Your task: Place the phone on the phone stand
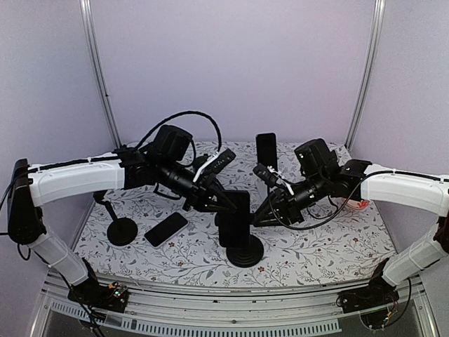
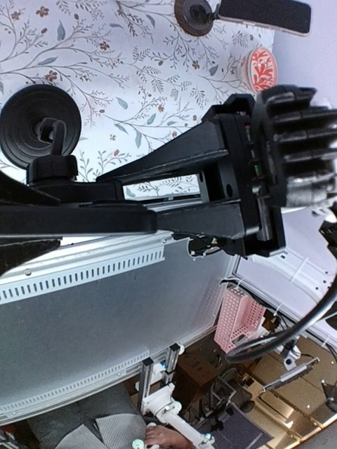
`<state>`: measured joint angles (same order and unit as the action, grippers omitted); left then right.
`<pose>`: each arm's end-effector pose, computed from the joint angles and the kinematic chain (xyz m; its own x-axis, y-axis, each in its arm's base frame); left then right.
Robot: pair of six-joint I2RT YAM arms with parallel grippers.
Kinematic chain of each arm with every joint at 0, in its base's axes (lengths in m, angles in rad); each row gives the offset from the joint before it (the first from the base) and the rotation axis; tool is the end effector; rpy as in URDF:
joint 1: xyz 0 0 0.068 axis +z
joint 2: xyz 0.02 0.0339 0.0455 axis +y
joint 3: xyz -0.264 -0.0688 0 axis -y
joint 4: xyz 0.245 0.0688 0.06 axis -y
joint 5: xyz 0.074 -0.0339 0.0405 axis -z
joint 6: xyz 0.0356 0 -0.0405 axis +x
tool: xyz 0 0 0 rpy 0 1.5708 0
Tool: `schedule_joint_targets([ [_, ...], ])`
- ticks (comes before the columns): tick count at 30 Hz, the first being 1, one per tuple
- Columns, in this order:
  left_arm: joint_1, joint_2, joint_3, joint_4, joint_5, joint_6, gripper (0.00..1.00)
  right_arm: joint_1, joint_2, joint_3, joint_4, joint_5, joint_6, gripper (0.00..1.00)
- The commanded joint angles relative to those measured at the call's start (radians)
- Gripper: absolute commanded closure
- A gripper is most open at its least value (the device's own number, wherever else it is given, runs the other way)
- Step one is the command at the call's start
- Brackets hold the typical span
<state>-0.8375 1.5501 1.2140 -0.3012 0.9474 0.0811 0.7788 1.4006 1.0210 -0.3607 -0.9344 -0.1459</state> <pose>0.2073 -0.2733 0.2969 -0.3264 0.4330 -0.8402 0.8999 -0.1296 -0.4164 0.1901 0.2278 0.2744 -0.3529 -0.4696 -0.8093 -0.9009 -0.0630 0.4294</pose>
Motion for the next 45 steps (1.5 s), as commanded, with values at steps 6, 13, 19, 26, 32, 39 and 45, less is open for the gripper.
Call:
schedule_joint_targets([
  [6,0.037,0.046,0.151,-0.213,-0.279,-0.069,1.0,0.0,-0.048,0.041,-0.036,-0.1,0.043,1.0],
  [13,0.039,0.093,0.197,-0.116,-0.348,-0.105,1.0,0.018,-0.01,0.053,0.044,-0.093,0.094,0.97],
  [19,0.043,0.128,0.223,-0.074,-0.289,-0.092,1.0,0.018,0.033,0.062,0.082,-0.062,0.102,0.77],
  [26,0.05,0.136,0.224,-0.053,-0.22,-0.046,1.0,0.0,-0.005,0.05,0.064,0.067,0.108,0.32],
  [32,0.089,0.168,0.304,-0.102,-0.174,0.019,1.0,-0.099,-0.125,0.026,0.012,0.158,0.171,0.22],
  [39,0.159,0.278,0.498,-0.202,-0.184,0.104,1.0,-0.109,-0.211,-0.017,-0.054,0.252,0.204,0.2],
  [45,0.221,0.385,0.627,-0.204,-0.158,0.117,1.0,-0.109,-0.23,-0.024,-0.092,0.24,0.226,0.2],
])
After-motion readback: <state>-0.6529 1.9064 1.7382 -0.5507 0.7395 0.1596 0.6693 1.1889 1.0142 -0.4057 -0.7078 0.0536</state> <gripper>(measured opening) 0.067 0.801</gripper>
